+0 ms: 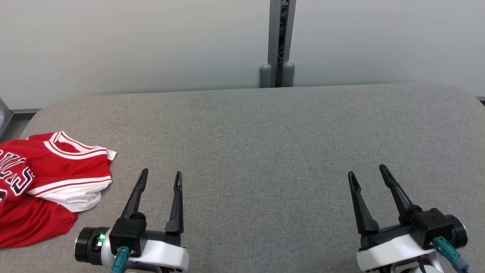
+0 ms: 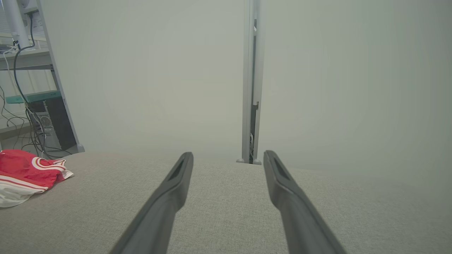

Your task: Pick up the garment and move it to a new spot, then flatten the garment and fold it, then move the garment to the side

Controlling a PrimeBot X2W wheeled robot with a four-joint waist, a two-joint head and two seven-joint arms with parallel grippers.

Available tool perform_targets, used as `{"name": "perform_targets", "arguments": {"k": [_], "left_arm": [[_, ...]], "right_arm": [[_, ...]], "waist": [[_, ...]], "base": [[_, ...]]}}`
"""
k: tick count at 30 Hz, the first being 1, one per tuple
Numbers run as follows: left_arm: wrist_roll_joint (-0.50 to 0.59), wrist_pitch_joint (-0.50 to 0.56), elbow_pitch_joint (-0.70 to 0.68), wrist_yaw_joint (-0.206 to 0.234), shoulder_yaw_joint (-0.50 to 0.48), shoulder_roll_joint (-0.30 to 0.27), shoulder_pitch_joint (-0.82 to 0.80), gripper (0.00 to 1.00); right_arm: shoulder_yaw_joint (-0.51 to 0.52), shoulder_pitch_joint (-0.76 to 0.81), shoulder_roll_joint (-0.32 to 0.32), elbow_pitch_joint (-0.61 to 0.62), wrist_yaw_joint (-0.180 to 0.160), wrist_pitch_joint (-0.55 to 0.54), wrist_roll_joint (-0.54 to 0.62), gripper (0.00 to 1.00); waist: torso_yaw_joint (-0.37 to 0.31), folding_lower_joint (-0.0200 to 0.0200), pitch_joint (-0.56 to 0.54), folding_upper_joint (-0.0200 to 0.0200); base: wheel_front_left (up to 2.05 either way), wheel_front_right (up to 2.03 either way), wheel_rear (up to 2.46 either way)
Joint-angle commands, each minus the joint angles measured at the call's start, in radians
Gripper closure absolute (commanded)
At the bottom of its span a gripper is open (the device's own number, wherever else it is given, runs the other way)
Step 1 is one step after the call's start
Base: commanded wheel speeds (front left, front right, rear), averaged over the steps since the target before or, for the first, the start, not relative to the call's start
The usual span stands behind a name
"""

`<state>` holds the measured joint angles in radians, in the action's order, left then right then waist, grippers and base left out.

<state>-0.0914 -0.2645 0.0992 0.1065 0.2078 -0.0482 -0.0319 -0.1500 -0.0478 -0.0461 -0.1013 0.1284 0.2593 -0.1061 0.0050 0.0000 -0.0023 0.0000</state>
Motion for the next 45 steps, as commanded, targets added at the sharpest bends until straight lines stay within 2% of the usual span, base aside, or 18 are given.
{"name": "perform_targets", "arguments": {"k": [1, 20, 29, 45], "left_arm": [[-0.005, -0.001, 0.003, 0.001, -0.003, -0.004, 0.004, 0.0], [-0.027, -0.001, 0.048, 0.007, 0.002, -0.004, -0.005, 0.0], [-0.054, -0.001, 0.034, 0.001, -0.014, -0.004, -0.004, 0.0], [-0.064, -0.001, 0.008, 0.034, -0.041, -0.004, 0.021, 0.0]], "right_arm": [[0.001, 0.012, -0.008, 0.0, 0.004, 0.008, 0.006, 0.0], [0.002, 0.019, -0.008, -0.013, 0.003, 0.007, 0.007, 0.0], [-0.01, 0.025, -0.008, 0.001, 0.003, 0.007, -0.013, 0.0], [-0.02, 0.035, -0.008, -0.004, 0.003, 0.007, -0.019, 0.0]], "waist": [[0.0, 0.0, -0.001, 0.0], [0.035, 0.0, -0.009, 0.0], [0.098, 0.0, -0.01, 0.0], [0.25, 0.0, -0.012, 0.0]], "base": [[0.0, 0.0, 0.0], [0.0, 0.0, 0.0], [0.0, 0.0, 0.0], [0.0, 0.0, 0.0]]}}
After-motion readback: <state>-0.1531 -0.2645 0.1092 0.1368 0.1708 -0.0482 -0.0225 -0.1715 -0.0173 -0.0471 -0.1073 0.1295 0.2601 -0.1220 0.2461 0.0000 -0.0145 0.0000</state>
